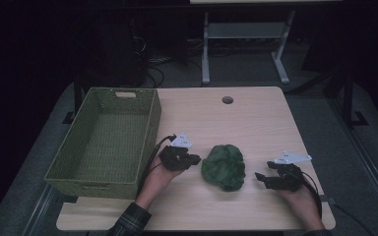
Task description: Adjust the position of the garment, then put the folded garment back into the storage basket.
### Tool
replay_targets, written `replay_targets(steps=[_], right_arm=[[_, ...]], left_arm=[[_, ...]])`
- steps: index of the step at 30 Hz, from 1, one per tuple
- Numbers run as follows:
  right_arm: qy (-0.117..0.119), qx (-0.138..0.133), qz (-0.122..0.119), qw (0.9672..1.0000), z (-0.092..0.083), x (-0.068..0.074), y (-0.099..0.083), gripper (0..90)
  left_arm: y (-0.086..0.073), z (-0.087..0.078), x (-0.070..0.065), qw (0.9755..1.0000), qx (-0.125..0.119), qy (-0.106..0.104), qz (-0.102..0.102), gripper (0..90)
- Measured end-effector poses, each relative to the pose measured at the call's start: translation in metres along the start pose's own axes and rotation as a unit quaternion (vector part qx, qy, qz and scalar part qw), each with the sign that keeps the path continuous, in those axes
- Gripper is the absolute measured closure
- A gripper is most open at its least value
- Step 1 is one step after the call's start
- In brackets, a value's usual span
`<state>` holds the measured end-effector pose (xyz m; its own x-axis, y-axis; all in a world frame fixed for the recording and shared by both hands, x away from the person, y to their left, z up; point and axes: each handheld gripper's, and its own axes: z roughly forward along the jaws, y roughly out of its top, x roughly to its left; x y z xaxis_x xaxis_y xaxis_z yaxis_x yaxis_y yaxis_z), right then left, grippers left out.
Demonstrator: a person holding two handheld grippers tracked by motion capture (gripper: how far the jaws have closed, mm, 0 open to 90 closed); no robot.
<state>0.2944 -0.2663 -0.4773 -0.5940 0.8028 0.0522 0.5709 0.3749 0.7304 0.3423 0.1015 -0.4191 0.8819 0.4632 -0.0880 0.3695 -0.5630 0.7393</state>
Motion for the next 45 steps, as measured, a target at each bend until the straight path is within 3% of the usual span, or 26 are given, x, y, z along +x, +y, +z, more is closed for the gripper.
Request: replay_targets(steps=[2, 5, 14, 19, 25, 26, 39, 43, 45], right_arm=[[-0.017, 0.004, 0.002, 0.9998, 0.002, -0.002, -0.002, 23.5], [-0.021, 0.002, 0.006, 0.9998, 0.004, -0.005, -0.003, 13.7], [-0.022, 0.004, 0.005, 0.9997, 0.004, -0.005, -0.003, 13.5], [-0.022, 0.004, 0.006, 0.9997, 0.004, -0.005, -0.003, 13.5], [-0.022, 0.005, 0.005, 0.9997, 0.004, -0.005, -0.003, 13.5], [-0.022, 0.005, 0.004, 0.9997, 0.004, -0.005, -0.003, 13.5], [-0.022, 0.005, 0.004, 0.9997, 0.004, -0.005, -0.003, 13.5], [-0.022, 0.005, 0.004, 0.9997, 0.004, -0.005, -0.003, 13.5], [-0.022, 0.005, 0.004, 0.9997, 0.004, -0.005, -0.003, 13.5]], left_arm=[[0.004, -0.003, -0.001, 1.0000, 0.002, 0.000, 0.004, 81.2], [0.011, -0.007, -0.003, 0.9997, 0.013, -0.012, 0.016, 74.8], [0.032, -0.016, -0.009, 0.9979, 0.028, -0.043, 0.040, 44.3], [0.045, -0.011, -0.012, 0.9961, 0.039, -0.051, 0.061, 33.1], [0.056, 0.004, -0.017, 0.9918, 0.073, -0.068, 0.080, 20.1], [0.058, 0.007, -0.017, 0.9904, 0.080, -0.068, 0.090, 19.1], [0.053, 0.048, -0.020, 0.9793, 0.143, -0.083, 0.117, 15.6], [0.049, 0.056, -0.023, 0.9764, 0.154, -0.090, 0.121, 15.5], [0.046, 0.061, -0.024, 0.9763, 0.155, -0.091, 0.121, 15.5]])
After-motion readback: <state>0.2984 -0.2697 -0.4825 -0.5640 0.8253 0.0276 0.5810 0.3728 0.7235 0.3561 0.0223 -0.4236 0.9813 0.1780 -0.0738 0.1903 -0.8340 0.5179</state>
